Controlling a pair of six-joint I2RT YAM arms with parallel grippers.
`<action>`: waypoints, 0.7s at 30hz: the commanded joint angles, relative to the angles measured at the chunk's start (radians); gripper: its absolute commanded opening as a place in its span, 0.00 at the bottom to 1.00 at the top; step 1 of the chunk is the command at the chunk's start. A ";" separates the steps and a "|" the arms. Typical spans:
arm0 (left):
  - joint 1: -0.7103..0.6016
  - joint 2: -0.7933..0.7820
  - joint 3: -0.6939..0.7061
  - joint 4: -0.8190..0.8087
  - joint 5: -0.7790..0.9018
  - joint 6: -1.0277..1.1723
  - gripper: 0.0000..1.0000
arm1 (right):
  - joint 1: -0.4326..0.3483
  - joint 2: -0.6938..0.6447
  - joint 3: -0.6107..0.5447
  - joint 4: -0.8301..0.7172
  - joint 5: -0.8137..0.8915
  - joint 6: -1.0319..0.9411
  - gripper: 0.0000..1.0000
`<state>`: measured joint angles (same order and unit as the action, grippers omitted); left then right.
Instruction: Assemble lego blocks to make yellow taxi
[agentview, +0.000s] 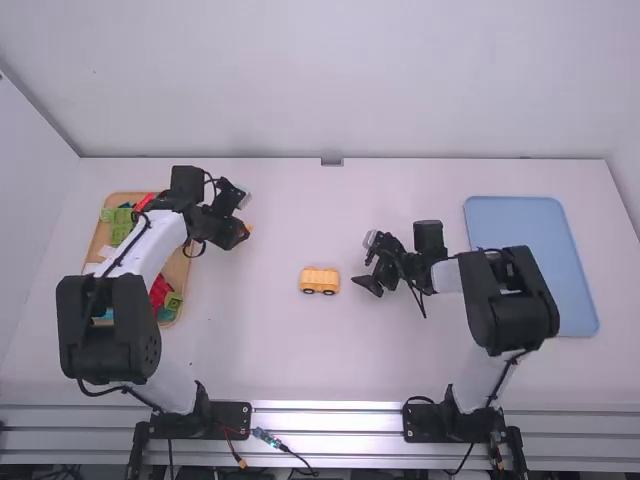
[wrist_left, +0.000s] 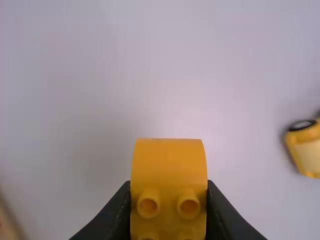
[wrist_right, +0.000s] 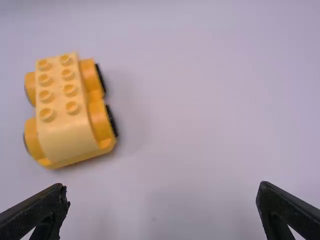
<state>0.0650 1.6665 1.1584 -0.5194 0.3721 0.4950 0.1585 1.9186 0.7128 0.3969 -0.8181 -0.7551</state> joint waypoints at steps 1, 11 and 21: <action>-0.046 -0.023 0.016 -0.019 0.088 0.191 0.02 | -0.002 0.064 0.056 0.000 -0.129 0.014 0.99; -0.104 -0.023 0.023 -0.106 0.272 0.495 0.02 | 0.000 0.093 -0.028 0.181 -0.148 0.039 0.99; -0.160 -0.023 0.022 -0.138 0.298 0.574 0.02 | 0.050 0.098 -0.108 0.361 -0.137 0.101 0.99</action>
<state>-0.0551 1.6665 1.1584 -0.6559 0.6510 1.0313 0.1844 2.0056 0.5999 0.7677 -0.9600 -0.6743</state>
